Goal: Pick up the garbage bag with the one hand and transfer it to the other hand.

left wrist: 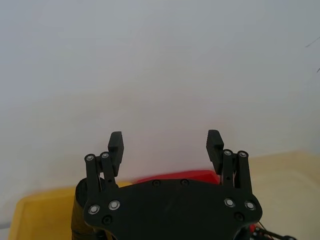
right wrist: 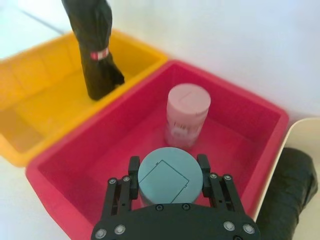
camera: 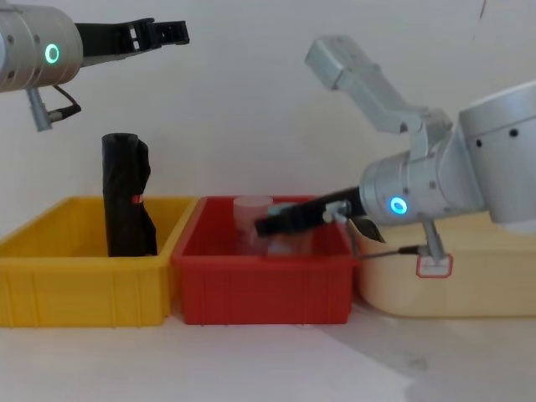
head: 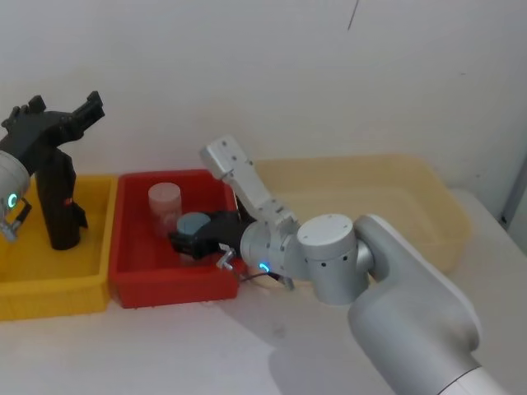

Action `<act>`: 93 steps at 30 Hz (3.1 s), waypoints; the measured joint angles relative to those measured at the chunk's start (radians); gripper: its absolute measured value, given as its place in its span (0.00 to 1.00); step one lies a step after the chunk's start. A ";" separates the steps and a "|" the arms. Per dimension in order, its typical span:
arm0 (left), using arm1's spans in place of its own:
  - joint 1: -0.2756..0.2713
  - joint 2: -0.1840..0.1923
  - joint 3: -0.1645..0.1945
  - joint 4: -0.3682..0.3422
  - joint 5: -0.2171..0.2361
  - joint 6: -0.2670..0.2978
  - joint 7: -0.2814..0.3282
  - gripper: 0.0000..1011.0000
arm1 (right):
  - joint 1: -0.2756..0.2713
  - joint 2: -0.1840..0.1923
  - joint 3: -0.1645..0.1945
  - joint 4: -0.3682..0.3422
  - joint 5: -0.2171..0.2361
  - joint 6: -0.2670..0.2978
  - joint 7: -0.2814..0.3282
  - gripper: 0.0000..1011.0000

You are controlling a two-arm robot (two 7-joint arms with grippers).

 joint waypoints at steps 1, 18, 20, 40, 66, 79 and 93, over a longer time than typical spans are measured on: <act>0.000 0.000 0.000 0.000 0.000 0.000 0.000 0.99 | -0.002 0.000 0.009 -0.014 0.006 0.003 0.000 0.66; 0.000 0.000 0.000 0.000 0.000 0.000 0.000 0.99 | -0.024 0.018 0.166 -0.207 0.112 0.066 -0.028 0.66; 0.000 0.000 0.000 0.000 0.000 0.000 0.000 0.99 | -0.031 0.028 0.187 -0.231 0.124 0.072 -0.033 0.66; 0.000 0.000 0.000 0.000 0.000 0.000 0.000 0.99 | -0.146 0.131 0.271 -0.350 0.161 0.063 -0.033 0.86; -0.005 0.006 0.008 0.021 -0.025 -0.009 -0.097 0.99 | -0.258 0.143 0.270 -0.422 0.160 -0.076 -0.062 0.99; -0.011 0.015 0.032 0.056 -0.085 -0.001 -0.235 0.99 | -0.348 0.143 0.240 -0.500 0.154 -0.141 -0.072 0.99; -0.013 0.018 0.045 0.072 -0.117 0.006 -0.301 0.99 | -0.384 0.144 0.227 -0.531 0.151 -0.165 -0.075 0.99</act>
